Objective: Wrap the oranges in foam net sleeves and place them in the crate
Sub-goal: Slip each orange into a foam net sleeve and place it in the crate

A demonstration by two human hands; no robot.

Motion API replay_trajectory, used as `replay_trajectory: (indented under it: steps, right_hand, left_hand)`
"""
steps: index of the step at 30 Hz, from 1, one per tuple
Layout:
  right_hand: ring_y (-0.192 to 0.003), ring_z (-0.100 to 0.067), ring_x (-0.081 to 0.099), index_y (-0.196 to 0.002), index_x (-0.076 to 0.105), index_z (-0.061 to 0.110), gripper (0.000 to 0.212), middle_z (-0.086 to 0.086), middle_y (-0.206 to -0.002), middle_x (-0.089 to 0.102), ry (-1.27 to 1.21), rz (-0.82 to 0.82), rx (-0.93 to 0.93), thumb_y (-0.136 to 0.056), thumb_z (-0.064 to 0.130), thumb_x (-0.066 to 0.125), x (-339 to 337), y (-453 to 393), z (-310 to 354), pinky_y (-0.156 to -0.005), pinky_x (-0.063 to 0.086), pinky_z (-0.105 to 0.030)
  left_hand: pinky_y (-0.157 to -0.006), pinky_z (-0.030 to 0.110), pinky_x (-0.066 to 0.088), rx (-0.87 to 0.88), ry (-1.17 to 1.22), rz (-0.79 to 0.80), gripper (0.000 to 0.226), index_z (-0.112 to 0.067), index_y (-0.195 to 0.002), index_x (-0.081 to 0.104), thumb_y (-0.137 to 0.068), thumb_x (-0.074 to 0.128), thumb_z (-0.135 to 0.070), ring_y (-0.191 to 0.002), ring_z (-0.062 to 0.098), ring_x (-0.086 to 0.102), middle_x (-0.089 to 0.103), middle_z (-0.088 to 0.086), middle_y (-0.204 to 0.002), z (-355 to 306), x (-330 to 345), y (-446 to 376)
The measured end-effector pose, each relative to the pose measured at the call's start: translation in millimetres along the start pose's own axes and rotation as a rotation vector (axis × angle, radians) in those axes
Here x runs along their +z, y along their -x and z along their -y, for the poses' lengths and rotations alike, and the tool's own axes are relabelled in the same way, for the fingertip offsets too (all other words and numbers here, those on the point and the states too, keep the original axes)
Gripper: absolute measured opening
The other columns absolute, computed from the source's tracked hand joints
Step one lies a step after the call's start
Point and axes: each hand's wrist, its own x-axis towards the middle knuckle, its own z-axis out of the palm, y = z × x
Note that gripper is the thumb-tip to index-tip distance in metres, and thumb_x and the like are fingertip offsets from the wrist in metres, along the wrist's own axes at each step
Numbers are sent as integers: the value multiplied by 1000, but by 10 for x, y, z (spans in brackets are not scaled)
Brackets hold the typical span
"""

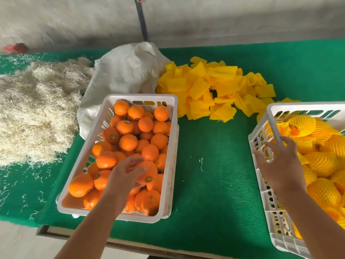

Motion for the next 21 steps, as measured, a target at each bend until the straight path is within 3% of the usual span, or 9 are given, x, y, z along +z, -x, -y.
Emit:
replay_trajectory:
  steps: [2,4,7,9,12,14,16,18,21]
  right_hand:
    - [-115,-42,66,-132,68,21,49,5,-153,33,1,0,0,-96,53,68,4,1,0,-87,62,-60]
    - [-114,-41,66,-132,68,22,49,6,-153,33,1,-4,-7,-96,54,68,9,-5,2,-87,62,-59]
    - [-115,-40,67,-131,69,22,48,5,-154,34,15,-7,-8,-96,54,68,14,-12,-6,-84,63,-57]
    - [-116,-40,66,-131,69,23,47,5,-154,33,18,1,4,-95,54,68,18,-10,-11,-85,63,-57]
    - [-114,-39,67,-129,69,23,47,7,-153,35,8,-7,-5,-94,53,70,17,-5,3,-84,64,-56]
    - [-111,-39,69,-128,69,22,46,5,-153,35,12,-6,-5,-94,52,71,18,-12,2,-83,64,-55]
    - [-109,-38,70,-127,70,22,45,5,-153,35,12,-2,17,-93,52,72,29,-13,-2,-82,64,-54]
    - [-105,-37,71,-126,71,21,46,7,-153,35,12,-10,20,-93,53,71,41,-10,-3,-79,65,-53]
    - [-104,-33,71,-127,69,23,46,8,-154,34,24,-17,6,-94,54,69,45,-21,0,-80,65,-51]
  left_hand:
    - [-83,53,64,-245,546,133,22,-32,-119,78,-99,73,-25,-116,34,74,73,7,-127,-46,93,-75]
    - [-85,55,63,-344,871,192,29,-23,-134,70,-105,65,-25,-119,45,70,72,16,-132,-37,175,-127]
    - [-93,56,61,-363,1053,247,35,-17,-143,56,-110,51,-29,-127,47,65,67,20,-141,-37,281,-196]
    - [-102,58,57,-344,1076,273,41,-20,-145,52,-108,58,-33,-129,47,64,64,19,-145,-69,336,-234]
    - [-96,51,61,-280,968,184,55,-21,-138,57,-89,83,-26,-124,43,68,66,14,-143,-175,409,-289]
    - [-94,50,63,-217,834,125,64,-24,-138,58,-81,88,-28,-123,38,70,63,8,-145,-251,487,-296]
    - [-85,45,66,-68,609,63,65,-44,-131,62,-73,91,-47,-118,31,72,62,-4,-142,-317,594,-297]
    - [-70,29,65,185,248,-2,59,-65,-115,60,-64,89,-72,-104,17,77,65,-23,-122,-392,712,-288]
    - [-59,15,57,509,-228,-34,77,-60,-127,49,-61,74,-92,-95,-9,65,55,-40,-115,-437,961,-389]
